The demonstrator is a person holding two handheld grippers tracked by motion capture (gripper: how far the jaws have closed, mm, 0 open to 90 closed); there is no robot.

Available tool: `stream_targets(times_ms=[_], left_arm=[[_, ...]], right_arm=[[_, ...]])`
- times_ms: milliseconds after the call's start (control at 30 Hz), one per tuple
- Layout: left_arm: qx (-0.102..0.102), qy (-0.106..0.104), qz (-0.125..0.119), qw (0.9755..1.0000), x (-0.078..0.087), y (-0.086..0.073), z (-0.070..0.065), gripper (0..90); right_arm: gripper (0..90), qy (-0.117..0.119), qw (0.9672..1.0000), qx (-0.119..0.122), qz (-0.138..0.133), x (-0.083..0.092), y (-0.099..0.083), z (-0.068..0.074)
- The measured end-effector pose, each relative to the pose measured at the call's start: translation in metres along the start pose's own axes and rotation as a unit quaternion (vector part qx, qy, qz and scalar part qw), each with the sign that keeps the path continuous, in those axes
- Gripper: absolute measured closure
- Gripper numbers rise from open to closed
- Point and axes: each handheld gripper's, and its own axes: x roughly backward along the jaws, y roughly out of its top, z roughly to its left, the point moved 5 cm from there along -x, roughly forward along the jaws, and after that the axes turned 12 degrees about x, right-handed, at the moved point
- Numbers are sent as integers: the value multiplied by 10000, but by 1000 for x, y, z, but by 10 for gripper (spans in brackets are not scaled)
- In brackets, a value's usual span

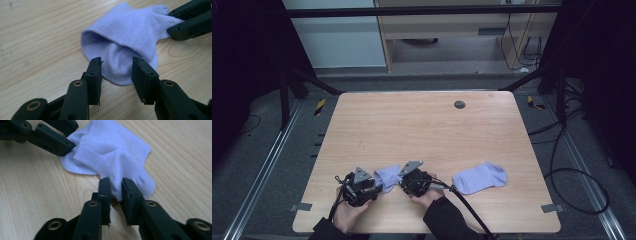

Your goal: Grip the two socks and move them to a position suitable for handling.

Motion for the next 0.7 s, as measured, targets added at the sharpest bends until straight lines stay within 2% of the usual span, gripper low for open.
stream_targets(times_ms=[200, 333, 367, 400, 433, 467, 500, 533, 567, 700], left_arm=[[-21, -25, 23, 10000, -2, 1, -1, 621], [-60, -44, 61, 10000, -2, 1, -3, 686], [-79, -50, 70, 9999, -2, 1, -3, 727], [-73, -70, 80, 9999, -2, 1, -4, 727], [-87, -78, 91, 9999, -2, 1, -4, 767], [-83, -94, 101, 9999, -2, 2, -5, 767], [-78, -158, 131, 9998, -3, 2, -6, 822], [-78, -158, 131, 9998, -3, 2, -6, 840], [-92, -162, 142, 9997, -3, 3, -6, 840], [-149, -198, 201, 9995, -2, 3, -6, 869]], right_arm=[[835, 42, 9998, -147, -111, 1, -2, 0], [838, 72, 9989, -284, -374, 8, 2, 0], [839, 72, 9978, -371, -539, 14, 6, -2], [839, 72, 9978, -371, -539, 14, 6, -2], [839, 58, 9962, -464, -733, 20, 10, -5], [839, 58, 9962, -464, -733, 20, 10, -5], [839, 22, 9944, -573, -889, 26, 13, -7], [839, -1, 9936, -608, -947, 28, 14, -9], [839, -1, 9936, -608, -947, 28, 14, -9], [839, -154, 9897, -812, -1171, 34, 20, -14]])
